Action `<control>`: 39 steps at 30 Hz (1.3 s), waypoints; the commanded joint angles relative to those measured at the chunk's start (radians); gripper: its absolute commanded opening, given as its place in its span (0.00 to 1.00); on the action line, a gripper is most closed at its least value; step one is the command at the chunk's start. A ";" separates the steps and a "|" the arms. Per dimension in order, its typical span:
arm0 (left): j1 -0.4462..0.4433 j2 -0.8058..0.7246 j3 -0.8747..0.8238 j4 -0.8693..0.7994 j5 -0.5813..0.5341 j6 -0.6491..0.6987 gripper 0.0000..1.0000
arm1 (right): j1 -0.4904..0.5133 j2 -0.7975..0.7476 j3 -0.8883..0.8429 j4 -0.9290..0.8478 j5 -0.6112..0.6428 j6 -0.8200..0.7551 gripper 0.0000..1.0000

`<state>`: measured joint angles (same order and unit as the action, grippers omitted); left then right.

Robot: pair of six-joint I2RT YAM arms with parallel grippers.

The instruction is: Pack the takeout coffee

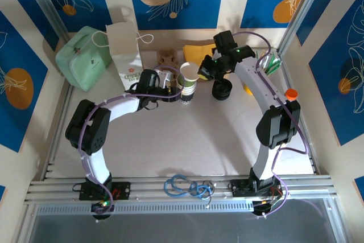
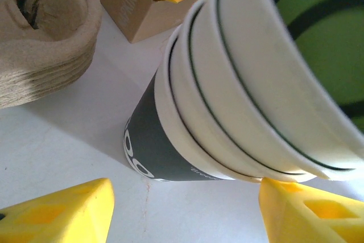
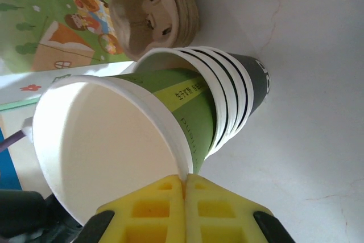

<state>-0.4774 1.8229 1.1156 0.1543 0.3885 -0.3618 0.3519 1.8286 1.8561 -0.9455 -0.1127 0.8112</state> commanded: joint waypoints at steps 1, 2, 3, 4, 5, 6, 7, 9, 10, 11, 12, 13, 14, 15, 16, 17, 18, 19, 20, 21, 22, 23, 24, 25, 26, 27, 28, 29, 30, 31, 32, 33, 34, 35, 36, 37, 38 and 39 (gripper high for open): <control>-0.012 -0.008 -0.017 0.018 0.012 -0.006 0.68 | 0.006 -0.026 0.075 -0.079 0.037 -0.040 0.05; -0.012 -0.012 -0.019 0.018 0.012 -0.007 0.69 | 0.007 -0.025 0.089 -0.090 0.044 -0.048 0.06; -0.012 -0.018 -0.022 0.018 0.013 -0.008 0.68 | 0.009 -0.026 0.105 -0.104 0.059 -0.055 0.05; -0.012 -0.023 -0.022 0.014 0.013 -0.009 0.69 | 0.009 -0.026 0.123 -0.120 0.072 -0.063 0.06; -0.012 -0.028 -0.022 0.011 0.013 -0.009 0.69 | 0.009 -0.026 0.140 -0.132 0.082 -0.070 0.06; -0.012 -0.034 -0.022 0.006 0.013 -0.008 0.69 | 0.009 -0.029 0.158 -0.146 0.092 -0.080 0.06; -0.011 -0.040 -0.021 0.000 0.013 -0.007 0.69 | 0.010 -0.031 0.174 -0.159 0.104 -0.087 0.06; -0.012 -0.053 -0.019 -0.012 0.013 -0.005 0.70 | 0.010 -0.037 0.209 -0.186 0.121 -0.103 0.06; -0.012 -0.062 -0.017 -0.020 0.011 -0.004 0.70 | 0.012 -0.041 0.226 -0.200 0.130 -0.110 0.06; -0.012 -0.072 -0.016 -0.027 0.012 -0.003 0.70 | 0.013 -0.044 0.245 -0.218 0.140 -0.118 0.06; -0.012 -0.083 -0.014 -0.037 0.013 -0.002 0.70 | 0.015 -0.048 0.265 -0.236 0.147 -0.130 0.06; -0.010 -0.100 -0.012 -0.050 0.013 -0.002 0.71 | 0.019 -0.055 0.280 -0.252 0.160 -0.141 0.06; -0.010 -0.115 -0.012 -0.058 0.013 -0.002 0.71 | 0.021 -0.062 0.288 -0.266 0.164 -0.149 0.06; -0.009 -0.134 -0.012 -0.070 0.013 -0.002 0.72 | 0.025 -0.075 0.291 -0.275 0.170 -0.158 0.06; -0.009 -0.156 -0.013 -0.084 0.013 0.001 0.72 | 0.029 -0.089 0.287 -0.286 0.177 -0.166 0.06; -0.008 -0.176 -0.014 -0.097 0.012 0.005 0.72 | 0.036 -0.103 0.279 -0.291 0.181 -0.175 0.06; -0.007 -0.199 -0.015 -0.117 0.008 0.010 0.73 | 0.043 -0.123 0.260 -0.293 0.190 -0.184 0.06; -0.006 -0.226 -0.017 -0.136 0.004 0.015 0.74 | 0.052 -0.147 0.234 -0.292 0.200 -0.192 0.06; -0.004 -0.249 -0.023 -0.151 -0.001 0.018 0.74 | 0.059 -0.167 0.206 -0.290 0.205 -0.198 0.06; 0.000 -0.280 -0.033 -0.164 -0.008 0.018 0.75 | 0.068 -0.193 0.173 -0.283 0.206 -0.203 0.06; 0.004 -0.310 -0.047 -0.175 -0.017 0.018 0.76 | 0.076 -0.217 0.132 -0.273 0.209 -0.205 0.06; 0.009 -0.337 -0.058 -0.186 -0.027 0.015 0.76 | 0.089 -0.248 0.081 -0.251 0.209 -0.208 0.06; 0.016 -0.368 -0.074 -0.199 -0.043 0.013 0.77 | 0.105 -0.281 0.020 -0.223 0.214 -0.215 0.07; 0.023 -0.400 -0.089 -0.210 -0.057 0.007 0.77 | 0.120 -0.307 -0.034 -0.197 0.225 -0.223 0.07; 0.030 -0.426 -0.107 -0.214 -0.066 0.001 0.78 | 0.135 -0.331 -0.088 -0.171 0.239 -0.227 0.07; 0.037 -0.462 -0.128 -0.215 -0.072 -0.008 0.79 | 0.147 -0.354 -0.148 -0.145 0.249 -0.220 0.07; 0.043 -0.494 -0.149 -0.214 -0.080 -0.016 0.79 | 0.157 -0.371 -0.205 -0.119 0.243 -0.208 0.07; 0.047 -0.519 -0.165 -0.218 -0.090 -0.023 0.79 | 0.170 -0.386 -0.264 -0.087 0.231 -0.197 0.07; 0.048 -0.547 -0.178 -0.226 -0.102 -0.025 0.80 | 0.185 -0.399 -0.325 -0.043 0.226 -0.190 0.07; 0.048 -0.568 -0.189 -0.233 -0.115 -0.028 0.80 | 0.201 -0.405 -0.365 -0.017 0.228 -0.183 0.07; 0.048 -0.596 -0.202 -0.240 -0.125 -0.034 0.80 | 0.215 -0.405 -0.406 0.006 0.229 -0.173 0.07; 0.048 -0.619 -0.216 -0.242 -0.133 -0.040 0.80 | 0.229 -0.408 -0.451 0.044 0.229 -0.164 0.07; 0.048 -0.642 -0.230 -0.240 -0.138 -0.045 0.81 | 0.240 -0.404 -0.491 0.074 0.223 -0.149 0.07; 0.049 -0.661 -0.241 -0.240 -0.141 -0.050 0.81 | 0.244 -0.400 -0.514 0.102 0.206 -0.138 0.07; 0.048 -0.677 -0.252 -0.240 -0.147 -0.053 0.81 | 0.251 -0.393 -0.547 0.136 0.188 -0.127 0.07; 0.048 -0.691 -0.259 -0.244 -0.148 -0.055 0.81 | 0.261 -0.384 -0.574 0.162 0.182 -0.116 0.07; 0.048 -0.700 -0.263 -0.246 -0.149 -0.057 0.81 | 0.269 -0.375 -0.587 0.177 0.180 -0.112 0.07; 0.048 -0.709 -0.266 -0.251 -0.151 -0.057 0.81 | 0.279 -0.363 -0.601 0.192 0.184 -0.109 0.07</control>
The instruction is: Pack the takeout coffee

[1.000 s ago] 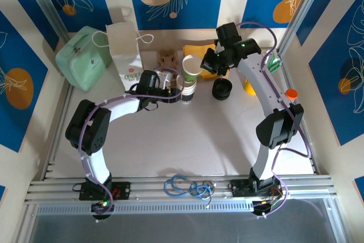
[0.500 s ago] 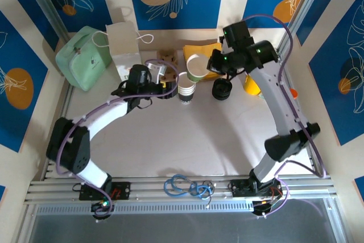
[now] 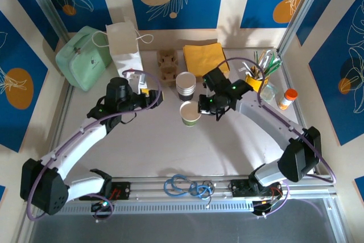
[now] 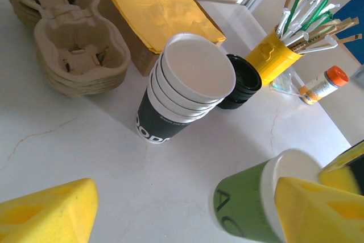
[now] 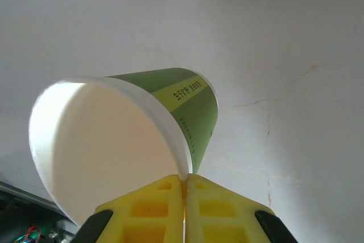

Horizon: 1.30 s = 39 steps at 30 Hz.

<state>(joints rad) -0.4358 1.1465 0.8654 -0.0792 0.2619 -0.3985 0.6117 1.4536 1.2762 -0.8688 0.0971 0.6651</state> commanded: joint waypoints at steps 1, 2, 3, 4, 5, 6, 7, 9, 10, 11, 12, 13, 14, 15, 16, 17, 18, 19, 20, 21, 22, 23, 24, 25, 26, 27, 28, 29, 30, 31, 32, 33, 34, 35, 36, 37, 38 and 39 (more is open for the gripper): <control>0.006 -0.038 -0.019 -0.020 -0.024 -0.022 0.81 | 0.027 0.028 -0.033 0.125 -0.019 0.042 0.07; 0.006 -0.041 -0.021 -0.022 -0.023 -0.022 0.81 | 0.031 0.038 -0.036 0.128 -0.019 0.044 0.07; 0.006 -0.042 -0.022 -0.024 -0.021 -0.022 0.81 | 0.037 0.050 -0.041 0.134 -0.020 0.047 0.07; 0.006 -0.043 -0.022 -0.028 -0.021 -0.022 0.81 | 0.042 0.059 -0.044 0.140 -0.019 0.048 0.07; 0.006 -0.043 -0.022 -0.030 -0.021 -0.022 0.82 | 0.047 0.066 -0.048 0.143 -0.016 0.048 0.07; 0.006 -0.042 -0.020 -0.029 -0.020 -0.022 0.81 | 0.053 0.071 -0.051 0.148 -0.014 0.049 0.07; 0.006 -0.044 -0.020 -0.031 -0.020 -0.021 0.82 | 0.058 0.077 -0.054 0.153 -0.009 0.050 0.07; 0.006 -0.044 -0.018 -0.031 -0.022 -0.020 0.81 | 0.064 0.090 -0.059 0.157 -0.002 0.051 0.09; 0.006 -0.044 -0.017 -0.030 -0.021 -0.020 0.82 | 0.066 0.096 -0.059 0.157 0.000 0.052 0.09; 0.006 -0.044 -0.017 -0.031 -0.023 -0.018 0.81 | 0.068 0.103 -0.058 0.157 0.002 0.051 0.09; 0.007 -0.044 -0.016 -0.031 -0.023 -0.016 0.81 | 0.072 0.112 -0.057 0.157 0.004 0.051 0.09; 0.006 -0.042 -0.014 -0.031 -0.021 -0.016 0.82 | 0.075 0.118 -0.058 0.157 0.006 0.053 0.09; 0.006 -0.040 -0.015 -0.031 -0.021 -0.017 0.82 | 0.078 0.124 -0.056 0.157 0.006 0.053 0.09; 0.006 -0.039 -0.013 -0.031 -0.022 -0.016 0.82 | 0.080 0.130 -0.056 0.156 0.007 0.053 0.09; 0.006 -0.039 -0.012 -0.031 -0.022 -0.016 0.82 | 0.082 0.135 -0.054 0.152 0.011 0.049 0.09; 0.006 -0.037 -0.013 -0.030 -0.023 -0.016 0.82 | 0.083 0.140 -0.051 0.150 0.014 0.050 0.09; 0.006 -0.037 -0.015 -0.028 -0.024 -0.016 0.82 | 0.083 0.142 -0.049 0.148 0.013 0.052 0.09; 0.006 -0.036 -0.017 -0.024 -0.024 -0.016 0.82 | 0.083 0.144 -0.048 0.148 0.012 0.051 0.09; 0.006 -0.036 -0.018 -0.022 -0.024 -0.015 0.82 | 0.085 0.146 -0.045 0.146 0.010 0.050 0.10; 0.006 -0.035 -0.019 -0.019 -0.025 -0.016 0.82 | 0.084 0.148 -0.042 0.144 0.010 0.050 0.11; 0.006 -0.034 -0.020 -0.018 -0.024 -0.017 0.82 | 0.086 0.149 -0.039 0.141 0.011 0.049 0.13; 0.007 -0.034 -0.020 -0.017 -0.024 -0.017 0.82 | 0.086 0.149 -0.035 0.136 0.012 0.049 0.14; 0.006 -0.032 -0.020 -0.016 -0.024 -0.017 0.82 | 0.086 0.149 -0.030 0.133 0.012 0.048 0.15; 0.006 -0.033 -0.019 -0.017 -0.024 -0.017 0.82 | 0.086 0.149 -0.027 0.129 0.013 0.048 0.16; 0.006 -0.033 -0.017 -0.017 -0.024 -0.016 0.82 | 0.086 0.148 -0.021 0.122 0.016 0.047 0.18; 0.006 -0.033 -0.014 -0.018 -0.023 -0.016 0.82 | 0.085 0.148 -0.010 0.109 0.020 0.047 0.19; 0.006 -0.034 -0.012 -0.019 -0.021 -0.015 0.82 | 0.085 0.146 0.000 0.098 0.025 0.044 0.20; 0.006 -0.033 -0.008 -0.022 -0.021 -0.013 0.82 | 0.083 0.146 0.011 0.086 0.029 0.042 0.21; 0.006 -0.036 -0.005 -0.026 -0.020 -0.012 0.82 | 0.082 0.142 0.022 0.074 0.035 0.040 0.23; 0.006 -0.037 -0.002 -0.028 -0.020 -0.010 0.82 | 0.082 0.137 0.034 0.061 0.039 0.037 0.26; 0.006 -0.037 0.001 -0.029 -0.022 -0.006 0.82 | 0.081 0.128 0.049 0.050 0.049 0.035 0.31; 0.007 -0.037 0.002 -0.026 -0.025 -0.001 0.82 | 0.081 0.117 0.060 0.039 0.058 0.033 0.35; 0.006 -0.038 0.001 -0.023 -0.031 0.001 0.82 | 0.079 0.108 0.070 0.031 0.067 0.031 0.37; 0.006 -0.035 0.000 -0.011 -0.037 -0.002 0.82 | 0.074 0.094 0.080 0.024 0.076 0.029 0.39; 0.006 -0.030 -0.003 0.006 -0.036 -0.013 0.82 | 0.069 0.079 0.088 0.019 0.085 0.027 0.41; 0.005 -0.025 -0.003 0.019 -0.028 -0.019 0.82 | 0.062 0.066 0.096 0.011 0.092 0.025 0.42; 0.004 -0.017 0.004 0.022 -0.024 -0.028 0.82 | 0.051 0.052 0.103 0.008 0.101 0.024 0.44; 0.003 -0.010 0.015 0.005 -0.041 -0.044 0.82 | 0.037 0.039 0.108 0.005 0.111 0.021 0.44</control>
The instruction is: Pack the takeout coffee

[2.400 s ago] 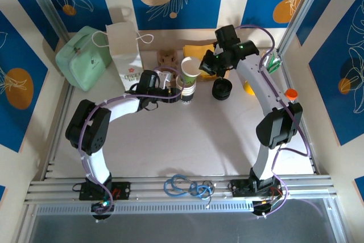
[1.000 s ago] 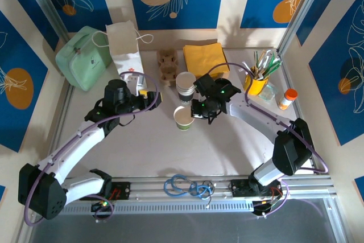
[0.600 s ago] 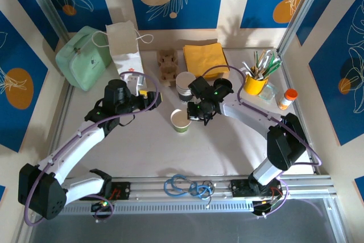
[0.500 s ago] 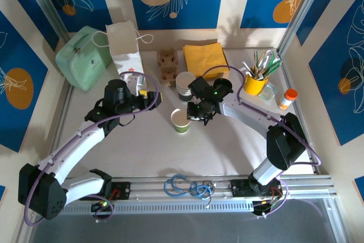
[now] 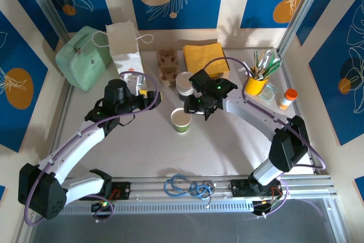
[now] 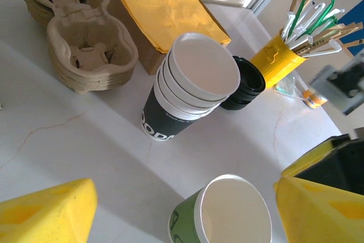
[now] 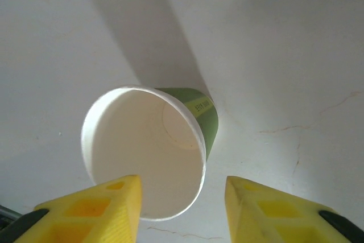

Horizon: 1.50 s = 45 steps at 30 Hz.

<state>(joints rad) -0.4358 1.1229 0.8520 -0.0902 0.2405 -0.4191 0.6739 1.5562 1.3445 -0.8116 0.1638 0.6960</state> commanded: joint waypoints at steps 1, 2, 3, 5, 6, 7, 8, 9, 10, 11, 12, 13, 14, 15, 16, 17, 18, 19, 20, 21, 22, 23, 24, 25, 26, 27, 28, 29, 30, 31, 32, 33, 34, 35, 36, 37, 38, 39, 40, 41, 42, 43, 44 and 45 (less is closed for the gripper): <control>0.002 0.014 0.033 0.002 -0.051 -0.054 0.81 | -0.043 -0.073 0.050 -0.062 0.058 -0.009 0.45; 0.002 0.010 0.025 0.009 -0.062 -0.074 0.82 | -0.060 -0.078 0.064 -0.076 0.069 -0.004 0.46; 0.002 0.002 0.018 0.013 -0.068 -0.077 0.82 | -0.080 -0.084 0.076 -0.085 0.081 0.000 0.47; 0.002 -0.018 0.008 -0.001 -0.110 -0.090 0.84 | -0.117 -0.098 0.087 -0.102 0.118 0.019 0.50; 0.002 -0.029 0.003 -0.004 -0.126 -0.101 0.85 | -0.143 -0.105 0.084 -0.100 0.121 0.027 0.52; 0.002 -0.036 -0.007 0.006 -0.123 -0.112 0.85 | -0.168 -0.112 0.072 -0.087 0.111 0.033 0.53; 0.002 -0.038 -0.017 0.017 -0.117 -0.123 0.86 | -0.197 -0.115 0.060 -0.069 0.095 0.033 0.53; 0.002 -0.038 -0.030 0.028 -0.105 -0.136 0.86 | -0.230 -0.114 0.047 -0.046 0.071 0.026 0.52; 0.002 -0.035 -0.040 0.032 -0.103 -0.142 0.86 | -0.261 -0.107 0.041 -0.029 0.063 0.018 0.50; 0.002 -0.033 -0.051 0.036 -0.108 -0.152 0.86 | -0.284 -0.093 0.042 -0.023 0.074 0.019 0.50; 0.002 -0.027 -0.065 0.049 -0.110 -0.169 0.86 | -0.305 -0.079 0.046 -0.021 0.074 0.020 0.50; 0.002 -0.019 -0.075 0.057 -0.111 -0.181 0.86 | -0.323 -0.064 0.054 -0.021 0.072 0.019 0.50; 0.002 -0.011 -0.082 0.062 -0.114 -0.194 0.85 | -0.339 -0.051 0.057 -0.016 0.086 0.023 0.50; 0.000 -0.002 -0.088 0.076 -0.115 -0.203 0.86 | -0.350 -0.043 0.052 0.000 0.105 0.029 0.50; 0.000 0.006 -0.093 0.094 -0.116 -0.205 0.86 | -0.360 -0.037 0.039 0.025 0.118 0.032 0.51; 0.000 0.013 -0.093 0.102 -0.122 -0.203 0.86 | -0.370 -0.031 0.029 0.047 0.125 0.036 0.51; -0.001 0.021 -0.084 0.086 -0.144 -0.201 0.85 | -0.380 -0.023 0.020 0.070 0.134 0.040 0.52; -0.003 0.027 -0.075 0.064 -0.167 -0.202 0.85 | -0.388 -0.011 0.018 0.082 0.143 0.042 0.52; -0.003 0.033 -0.070 0.047 -0.181 -0.204 0.85 | -0.393 0.006 0.022 0.087 0.162 0.040 0.53; -0.004 0.036 -0.072 0.041 -0.185 -0.203 0.84 | -0.398 0.022 0.028 0.086 0.175 0.037 0.53; -0.006 0.037 -0.079 0.043 -0.186 -0.202 0.84 | -0.403 0.043 0.037 0.085 0.188 0.034 0.53; -0.007 0.034 -0.090 0.050 -0.189 -0.201 0.84 | -0.410 0.062 0.042 0.087 0.194 0.029 0.54; -0.009 0.031 -0.098 0.060 -0.191 -0.198 0.83 | -0.417 0.082 0.049 0.083 0.194 0.032 0.54; -0.010 0.028 -0.104 0.066 -0.194 -0.195 0.83 | -0.425 0.097 0.053 0.083 0.192 0.033 0.54; -0.011 0.024 -0.105 0.069 -0.198 -0.192 0.83 | -0.433 0.112 0.053 0.083 0.195 0.035 0.54; -0.012 0.023 -0.101 0.067 -0.204 -0.189 0.83 | -0.440 0.123 0.052 0.085 0.197 0.040 0.54; -0.012 0.024 -0.099 0.069 -0.208 -0.185 0.83 | -0.446 0.132 0.048 0.092 0.196 0.041 0.54; -0.012 0.029 -0.094 0.071 -0.206 -0.180 0.83 | -0.451 0.140 0.043 0.101 0.194 0.042 0.54; -0.014 0.036 -0.085 0.075 -0.199 -0.169 0.83 | -0.456 0.150 0.040 0.117 0.186 0.037 0.54; -0.014 0.042 -0.076 0.075 -0.191 -0.162 0.83 | -0.459 0.159 0.040 0.123 0.184 0.033 0.54; -0.015 0.051 -0.065 0.073 -0.183 -0.153 0.83 | -0.463 0.174 0.044 0.131 0.179 0.023 0.54; -0.015 0.059 -0.055 0.071 -0.175 -0.145 0.83 | -0.463 0.186 0.049 0.140 0.177 0.011 0.54; -0.017 0.068 -0.047 0.069 -0.167 -0.140 0.82 | -0.463 0.195 0.053 0.145 0.177 0.004 0.54; -0.017 0.072 -0.043 0.071 -0.161 -0.136 0.82 | -0.462 0.206 0.057 0.149 0.175 0.002 0.54; -0.018 0.076 -0.041 0.074 -0.158 -0.132 0.82 | -0.466 0.217 0.064 0.148 0.173 0.002 0.54; -0.020 0.077 -0.041 0.077 -0.158 -0.131 0.82 | -0.467 0.227 0.071 0.147 0.173 0.004 0.53; -0.020 0.076 -0.044 0.082 -0.160 -0.130 0.82 | -0.467 0.239 0.080 0.147 0.171 0.004 0.53; -0.021 0.073 -0.048 0.085 -0.166 -0.128 0.82 | -0.467 0.250 0.092 0.141 0.173 0.006 0.52; -0.022 0.069 -0.052 0.087 -0.171 -0.128 0.82 | -0.468 0.263 0.105 0.129 0.176 0.011 0.52; -0.023 0.065 -0.055 0.090 -0.175 -0.126 0.82 | -0.469 0.278 0.122 0.117 0.175 0.012 0.51; -0.023 0.062 -0.057 0.091 -0.178 -0.120 0.82 | -0.468 0.290 0.135 0.108 0.177 0.013 0.50; -0.023 0.060 -0.057 0.090 -0.182 -0.117 0.82 | -0.469 0.298 0.142 0.105 0.179 0.015 0.49; -0.023 0.058 -0.057 0.087 -0.185 -0.113 0.82 | -0.471 0.306 0.147 0.101 0.182 0.017 0.48; -0.023 0.058 -0.057 0.083 -0.187 -0.108 0.82 | -0.473 0.314 0.157 0.094 0.181 0.020 0.48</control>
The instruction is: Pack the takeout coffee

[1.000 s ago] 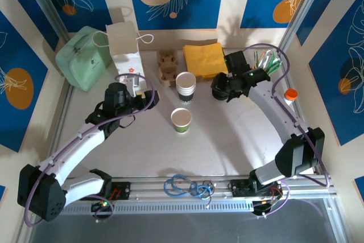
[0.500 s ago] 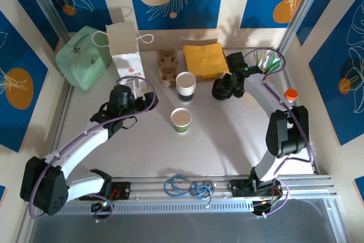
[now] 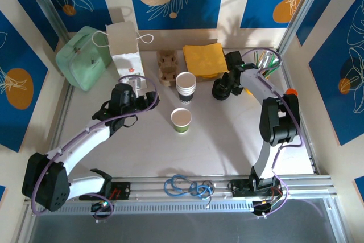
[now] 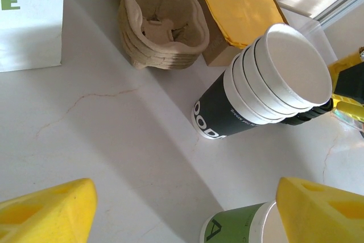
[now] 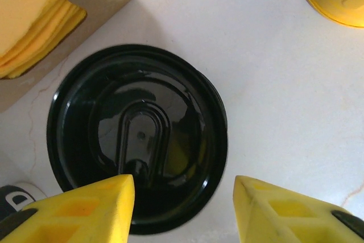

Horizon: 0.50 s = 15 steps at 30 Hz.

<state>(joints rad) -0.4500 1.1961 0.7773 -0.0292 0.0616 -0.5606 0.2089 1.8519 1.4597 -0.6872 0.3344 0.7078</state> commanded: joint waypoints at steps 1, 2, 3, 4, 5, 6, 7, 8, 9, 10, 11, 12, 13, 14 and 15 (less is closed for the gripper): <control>-0.009 -0.016 0.019 0.022 -0.009 0.035 0.82 | -0.009 0.027 0.051 -0.040 0.010 0.011 0.48; -0.009 -0.016 0.018 0.020 -0.009 0.038 0.82 | -0.014 0.036 0.058 -0.051 0.010 0.015 0.47; -0.008 -0.016 0.018 0.020 -0.009 0.040 0.82 | -0.016 0.042 0.064 -0.056 0.012 0.019 0.47; -0.009 -0.016 0.017 0.020 -0.012 0.040 0.82 | -0.017 0.047 0.068 -0.060 0.006 0.022 0.47; -0.009 -0.016 0.016 0.018 -0.017 0.038 0.82 | -0.019 0.052 0.074 -0.066 0.005 0.022 0.45; -0.009 -0.018 0.012 0.018 -0.021 0.036 0.82 | -0.019 0.056 0.077 -0.072 0.009 0.024 0.45; -0.009 -0.019 0.008 0.022 -0.022 0.035 0.83 | -0.020 0.058 0.077 -0.070 0.008 0.024 0.45; -0.009 -0.021 0.003 0.026 -0.022 0.033 0.83 | -0.021 0.060 0.077 -0.069 0.006 0.024 0.45; -0.009 -0.025 -0.001 0.029 -0.023 0.034 0.83 | -0.022 0.063 0.080 -0.073 0.002 0.024 0.44; -0.009 -0.025 -0.004 0.031 -0.023 0.032 0.83 | -0.024 0.066 0.082 -0.076 0.001 0.025 0.44; -0.009 -0.026 -0.006 0.029 -0.024 0.033 0.83 | -0.025 0.069 0.084 -0.078 -0.001 0.027 0.44; -0.009 -0.027 -0.006 0.029 -0.023 0.034 0.83 | -0.027 0.070 0.084 -0.078 -0.004 0.027 0.43; -0.009 -0.029 -0.006 0.026 -0.023 0.035 0.83 | -0.028 0.070 0.086 -0.081 -0.007 0.027 0.43; -0.009 -0.030 -0.006 0.025 -0.025 0.037 0.83 | -0.028 0.070 0.087 -0.084 -0.006 0.028 0.43; -0.009 -0.031 -0.006 0.023 -0.023 0.037 0.83 | -0.027 0.068 0.082 -0.079 -0.007 0.027 0.44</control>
<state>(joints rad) -0.4500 1.1923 0.7769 -0.0223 0.0502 -0.5411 0.1867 1.9141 1.5135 -0.7403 0.3336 0.7155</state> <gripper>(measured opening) 0.826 0.435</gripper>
